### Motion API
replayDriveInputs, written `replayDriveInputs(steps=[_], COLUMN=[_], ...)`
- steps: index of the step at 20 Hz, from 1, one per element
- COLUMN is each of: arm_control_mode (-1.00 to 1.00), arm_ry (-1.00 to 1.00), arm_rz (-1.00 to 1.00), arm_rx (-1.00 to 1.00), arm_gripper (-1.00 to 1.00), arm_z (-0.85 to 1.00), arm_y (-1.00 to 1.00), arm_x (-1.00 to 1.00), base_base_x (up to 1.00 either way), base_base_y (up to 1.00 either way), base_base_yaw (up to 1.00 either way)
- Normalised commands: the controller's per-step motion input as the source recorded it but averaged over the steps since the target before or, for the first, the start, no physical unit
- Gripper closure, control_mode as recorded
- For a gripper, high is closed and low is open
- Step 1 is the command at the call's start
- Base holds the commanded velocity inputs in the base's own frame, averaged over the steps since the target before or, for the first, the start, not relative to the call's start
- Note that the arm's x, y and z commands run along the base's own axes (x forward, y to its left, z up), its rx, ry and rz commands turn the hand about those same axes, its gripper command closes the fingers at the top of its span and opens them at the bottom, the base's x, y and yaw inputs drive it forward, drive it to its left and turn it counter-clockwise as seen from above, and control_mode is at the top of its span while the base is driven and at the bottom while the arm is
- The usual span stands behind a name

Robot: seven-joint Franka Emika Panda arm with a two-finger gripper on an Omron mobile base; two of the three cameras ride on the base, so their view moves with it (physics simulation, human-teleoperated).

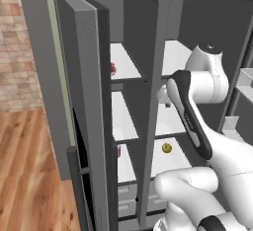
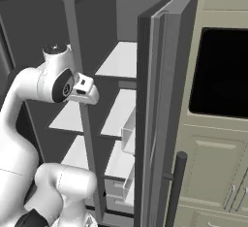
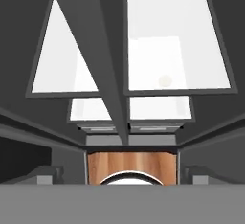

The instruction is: Pick up the frozen steak from the freezer, place it on any shelf in the fridge, and close the fridge and freezer doors when done.

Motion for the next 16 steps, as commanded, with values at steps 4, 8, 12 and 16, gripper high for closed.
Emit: replayDriveInputs(steps=[4,8,12,16], arm_control_mode=[-1.0,1.0,1.0,1.0], arm_ry=[-0.1,0.0,0.0,0.0], arm_rz=[-0.04,0.0,0.0,0.0], arm_rx=[0.01,0.0,0.0,0.0], arm_gripper=[-1.0,-1.0,-1.0,-1.0], arm_z=[-0.26,0.0,0.0,0.0], arm_y=[0.0,0.03,0.0,0.0], arm_x=[-0.17,-0.03,0.0,0.0], base_base_x=[0.0,0.0,0.05,0.16], base_base_y=[0.0,0.19,0.55,0.36], base_base_yaw=[0.0,0.0,0.0,0.0])
